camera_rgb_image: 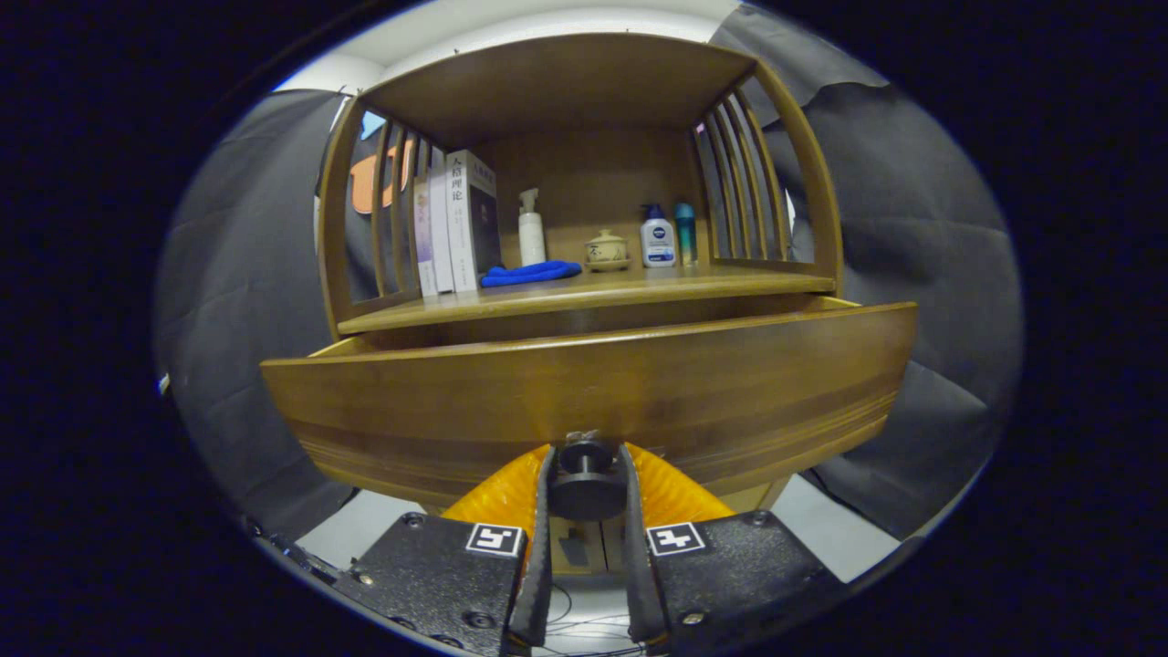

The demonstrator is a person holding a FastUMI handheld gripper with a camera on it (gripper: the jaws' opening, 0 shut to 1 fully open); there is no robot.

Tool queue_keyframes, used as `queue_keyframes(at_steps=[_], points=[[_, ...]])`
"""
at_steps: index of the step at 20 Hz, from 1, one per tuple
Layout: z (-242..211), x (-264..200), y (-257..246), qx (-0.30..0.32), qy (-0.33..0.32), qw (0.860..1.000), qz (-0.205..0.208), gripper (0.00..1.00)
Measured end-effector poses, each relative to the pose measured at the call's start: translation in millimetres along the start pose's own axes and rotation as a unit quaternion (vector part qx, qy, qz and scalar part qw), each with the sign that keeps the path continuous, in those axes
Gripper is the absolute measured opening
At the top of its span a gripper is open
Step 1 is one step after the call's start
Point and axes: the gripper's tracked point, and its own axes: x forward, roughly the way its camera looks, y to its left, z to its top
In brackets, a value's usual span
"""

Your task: Pull open the drawer, take out the items inside it, and place them on the countertop above the cabinet.

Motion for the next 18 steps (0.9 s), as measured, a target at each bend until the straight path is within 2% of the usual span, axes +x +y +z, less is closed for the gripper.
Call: queue_keyframes(at_steps=[7,18], points=[[-22.9,-49.4,-4.1,-0.014,0.002,0.999,0.03,0.35],[-50.6,-94.1,1.4,-0.014,0.043,0.998,0.039,0.34]])
